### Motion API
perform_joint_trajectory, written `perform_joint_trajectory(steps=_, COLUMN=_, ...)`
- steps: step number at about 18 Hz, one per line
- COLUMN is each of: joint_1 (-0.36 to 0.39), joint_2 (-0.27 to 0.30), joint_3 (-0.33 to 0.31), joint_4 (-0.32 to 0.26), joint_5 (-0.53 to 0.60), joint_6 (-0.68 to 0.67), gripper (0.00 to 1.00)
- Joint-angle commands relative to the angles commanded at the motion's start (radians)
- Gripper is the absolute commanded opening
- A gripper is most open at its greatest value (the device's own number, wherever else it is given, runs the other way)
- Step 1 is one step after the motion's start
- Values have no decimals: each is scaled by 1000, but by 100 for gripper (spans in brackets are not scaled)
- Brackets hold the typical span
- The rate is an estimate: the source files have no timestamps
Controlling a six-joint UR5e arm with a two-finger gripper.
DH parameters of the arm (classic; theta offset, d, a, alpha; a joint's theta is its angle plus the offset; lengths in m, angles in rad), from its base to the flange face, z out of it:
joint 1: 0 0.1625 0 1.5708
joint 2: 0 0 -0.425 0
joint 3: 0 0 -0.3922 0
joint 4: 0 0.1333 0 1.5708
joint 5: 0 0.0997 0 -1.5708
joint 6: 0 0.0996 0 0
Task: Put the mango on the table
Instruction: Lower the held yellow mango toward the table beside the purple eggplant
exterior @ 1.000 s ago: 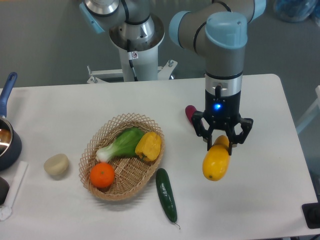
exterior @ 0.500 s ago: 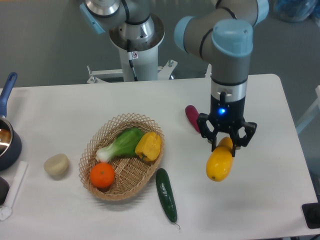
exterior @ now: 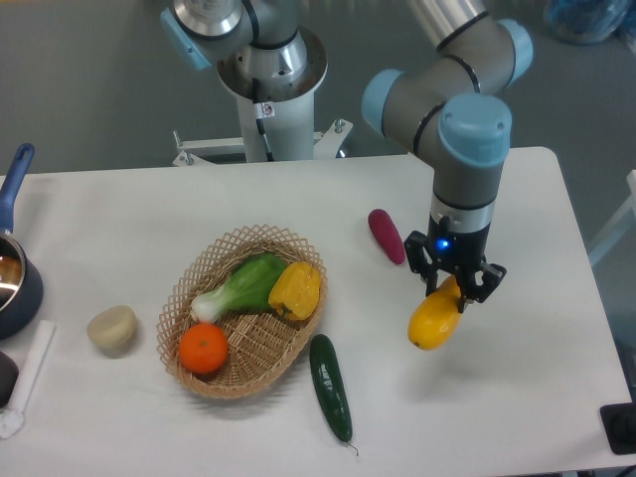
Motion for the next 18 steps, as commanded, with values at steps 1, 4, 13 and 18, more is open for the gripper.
perform_joint_trajectory(steps=1, joint_1=0, joint_2=-3, joint_3=-14, joint_4=0, joint_5=0, joint_6=-2, gripper=44)
perform_joint_trajectory(steps=4, joint_1=3, joint_2=-8, joint_3=-60, joint_4=2, joint_5=0, joint_6=-2, gripper=44)
perform_joint_trajectory(steps=13, joint_1=9, joint_2=-14, joint_3=-87, joint_4=-2, joint_5=0, joint_6=-51, gripper=45)
perform_joint_trajectory(steps=18, joint_1=9, joint_2=-14, joint_3=-98, joint_4=-2, joint_5=0, joint_6=-57, gripper=49)
